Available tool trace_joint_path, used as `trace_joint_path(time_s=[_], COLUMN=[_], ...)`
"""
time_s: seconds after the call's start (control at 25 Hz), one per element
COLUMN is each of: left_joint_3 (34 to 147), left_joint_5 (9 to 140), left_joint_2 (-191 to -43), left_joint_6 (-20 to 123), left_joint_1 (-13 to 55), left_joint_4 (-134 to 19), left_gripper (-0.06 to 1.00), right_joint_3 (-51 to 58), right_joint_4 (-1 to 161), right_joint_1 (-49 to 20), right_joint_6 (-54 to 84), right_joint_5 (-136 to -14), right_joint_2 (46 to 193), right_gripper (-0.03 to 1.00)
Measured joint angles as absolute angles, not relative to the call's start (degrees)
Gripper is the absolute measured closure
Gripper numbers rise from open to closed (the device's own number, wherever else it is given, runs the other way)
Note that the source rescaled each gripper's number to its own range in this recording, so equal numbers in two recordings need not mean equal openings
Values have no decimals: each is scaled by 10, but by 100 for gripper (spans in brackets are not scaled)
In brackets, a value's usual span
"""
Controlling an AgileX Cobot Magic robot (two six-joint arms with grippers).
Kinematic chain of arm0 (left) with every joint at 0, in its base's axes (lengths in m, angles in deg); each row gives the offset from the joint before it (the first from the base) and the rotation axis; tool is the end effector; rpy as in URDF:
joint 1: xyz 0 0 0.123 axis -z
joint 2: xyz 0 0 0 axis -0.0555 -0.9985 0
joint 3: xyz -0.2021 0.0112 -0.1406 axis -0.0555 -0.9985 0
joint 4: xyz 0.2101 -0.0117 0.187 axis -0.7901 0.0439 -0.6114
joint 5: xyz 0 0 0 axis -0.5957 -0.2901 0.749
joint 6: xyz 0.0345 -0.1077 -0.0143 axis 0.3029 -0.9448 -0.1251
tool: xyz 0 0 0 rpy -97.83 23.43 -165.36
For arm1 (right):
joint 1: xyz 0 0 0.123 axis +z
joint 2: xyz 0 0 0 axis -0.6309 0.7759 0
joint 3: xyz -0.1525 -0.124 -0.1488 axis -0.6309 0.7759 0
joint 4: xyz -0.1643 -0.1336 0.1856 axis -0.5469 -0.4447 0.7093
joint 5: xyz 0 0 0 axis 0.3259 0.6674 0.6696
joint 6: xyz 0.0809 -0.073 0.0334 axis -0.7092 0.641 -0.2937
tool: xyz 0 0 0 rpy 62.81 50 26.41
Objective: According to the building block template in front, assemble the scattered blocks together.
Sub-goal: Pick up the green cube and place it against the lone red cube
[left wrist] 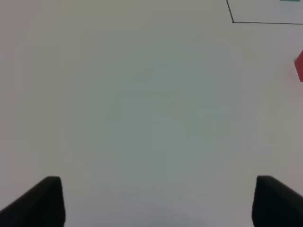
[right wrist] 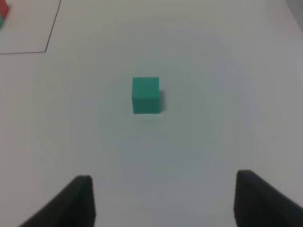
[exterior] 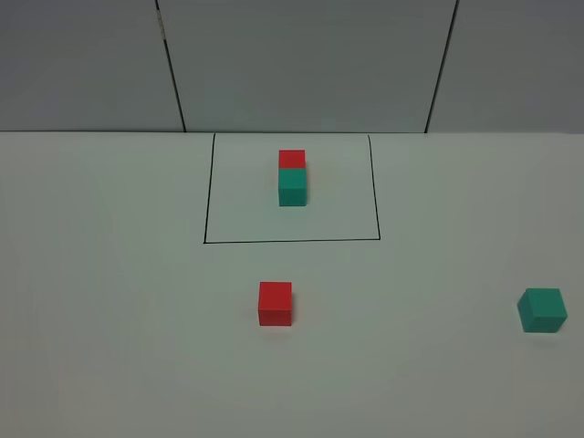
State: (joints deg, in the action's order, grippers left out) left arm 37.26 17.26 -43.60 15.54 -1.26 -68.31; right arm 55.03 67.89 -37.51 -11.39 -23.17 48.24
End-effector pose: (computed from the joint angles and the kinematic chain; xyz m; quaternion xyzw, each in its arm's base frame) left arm 0.0851 -0.0079 0.2671 0.0013 0.8640 -0.0414 0.5018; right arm 0.0868 -0.0044 0.2785 0.0161 0.8620 -0.0109 0.5066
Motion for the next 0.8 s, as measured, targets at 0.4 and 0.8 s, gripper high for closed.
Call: trace_joint_path(time_s=[0.4,0.8], left_joint_3=[373,373], left_joint_5=[173,173], left_joint_2=[-436,-436], left_joint_6=[155,155], left_joint_1=[-13,-13], left_joint_4=[-683,-683], left_gripper=[15,15], right_joint_3=[550,550], right_joint_4=[679,679], right_joint_1=[-375,-375], right_joint_6=[-114,-114], right_joint_5=[-232,-232], right_joint_2=[482,482], right_gripper=[38,38])
